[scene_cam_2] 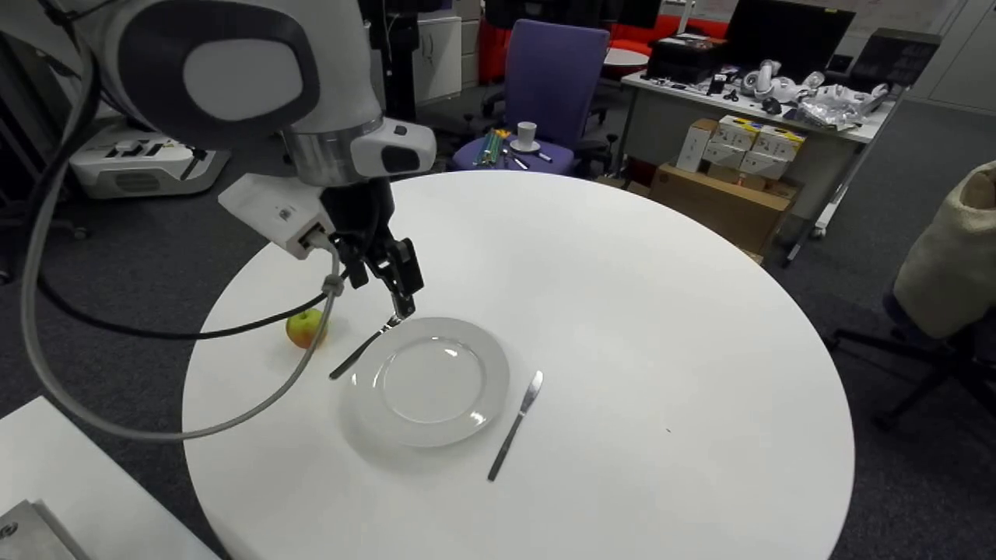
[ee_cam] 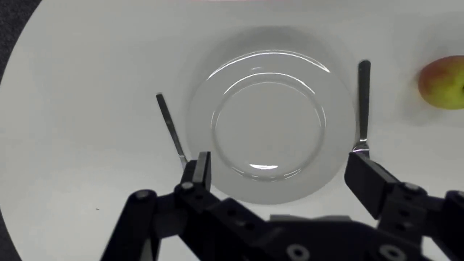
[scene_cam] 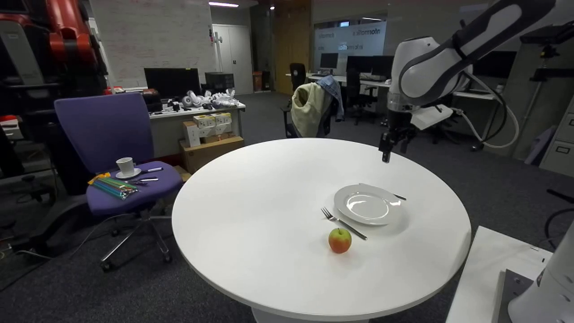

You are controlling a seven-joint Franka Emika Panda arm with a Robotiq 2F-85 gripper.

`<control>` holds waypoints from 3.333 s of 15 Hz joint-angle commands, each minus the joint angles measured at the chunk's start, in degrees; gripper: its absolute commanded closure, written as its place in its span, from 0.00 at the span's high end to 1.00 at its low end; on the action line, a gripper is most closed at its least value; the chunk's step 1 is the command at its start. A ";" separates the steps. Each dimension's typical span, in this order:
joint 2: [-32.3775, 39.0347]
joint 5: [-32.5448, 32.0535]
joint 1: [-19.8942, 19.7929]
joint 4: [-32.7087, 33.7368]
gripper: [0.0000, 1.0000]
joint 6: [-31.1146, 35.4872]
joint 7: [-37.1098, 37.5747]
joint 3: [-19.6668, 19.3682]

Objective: Pick up the red apple and put on the white plate

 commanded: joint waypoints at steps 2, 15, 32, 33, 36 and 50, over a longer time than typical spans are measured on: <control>7.33 2.65 3.33 4.54 1.00 1.17 0.29 2.74; 17.31 11.65 9.67 11.29 1.00 0.21 3.74 9.00; 24.00 10.73 13.73 8.91 1.00 3.58 5.20 11.76; 24.68 10.73 14.09 8.90 1.00 4.27 5.24 11.93; 26.53 9.78 15.13 8.72 1.00 6.30 5.68 11.91; 30.60 3.52 17.91 8.88 1.00 11.04 7.61 11.10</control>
